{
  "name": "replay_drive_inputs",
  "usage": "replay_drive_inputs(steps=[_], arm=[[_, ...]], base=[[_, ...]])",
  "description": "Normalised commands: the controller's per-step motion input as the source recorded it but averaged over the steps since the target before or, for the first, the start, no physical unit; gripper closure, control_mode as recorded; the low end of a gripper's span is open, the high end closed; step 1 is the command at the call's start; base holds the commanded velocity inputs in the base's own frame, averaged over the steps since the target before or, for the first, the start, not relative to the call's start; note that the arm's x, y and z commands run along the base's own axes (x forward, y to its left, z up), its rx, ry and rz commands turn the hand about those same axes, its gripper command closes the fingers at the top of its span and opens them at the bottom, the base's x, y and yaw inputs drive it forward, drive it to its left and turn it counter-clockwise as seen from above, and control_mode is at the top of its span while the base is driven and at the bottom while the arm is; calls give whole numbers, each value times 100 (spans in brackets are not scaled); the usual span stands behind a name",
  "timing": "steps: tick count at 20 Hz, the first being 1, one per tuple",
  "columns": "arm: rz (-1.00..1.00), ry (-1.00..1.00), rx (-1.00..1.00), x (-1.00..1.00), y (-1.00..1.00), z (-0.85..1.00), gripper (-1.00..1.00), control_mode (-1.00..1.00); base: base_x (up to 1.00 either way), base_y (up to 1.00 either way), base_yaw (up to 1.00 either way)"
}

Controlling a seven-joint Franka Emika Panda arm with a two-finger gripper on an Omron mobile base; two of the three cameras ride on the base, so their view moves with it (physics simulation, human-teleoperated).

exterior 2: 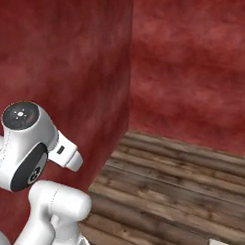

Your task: Pick the egg and butter from the fridge and place them by the bowl for mixing.

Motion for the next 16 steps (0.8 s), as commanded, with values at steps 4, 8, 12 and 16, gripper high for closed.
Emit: replay_drive_inputs(steps=[4,8,12,16], arm=[[0,0,0,0,0,0,-100,100],[0,0,0,0,0,0,-100,100],[0,0,0,0,0,0,-100,100],[0,0,0,0,0,0,-100,100]], base=[[100,-22,-11],[100,-20,-18],[100,-2,-37],[99,0,-62]])
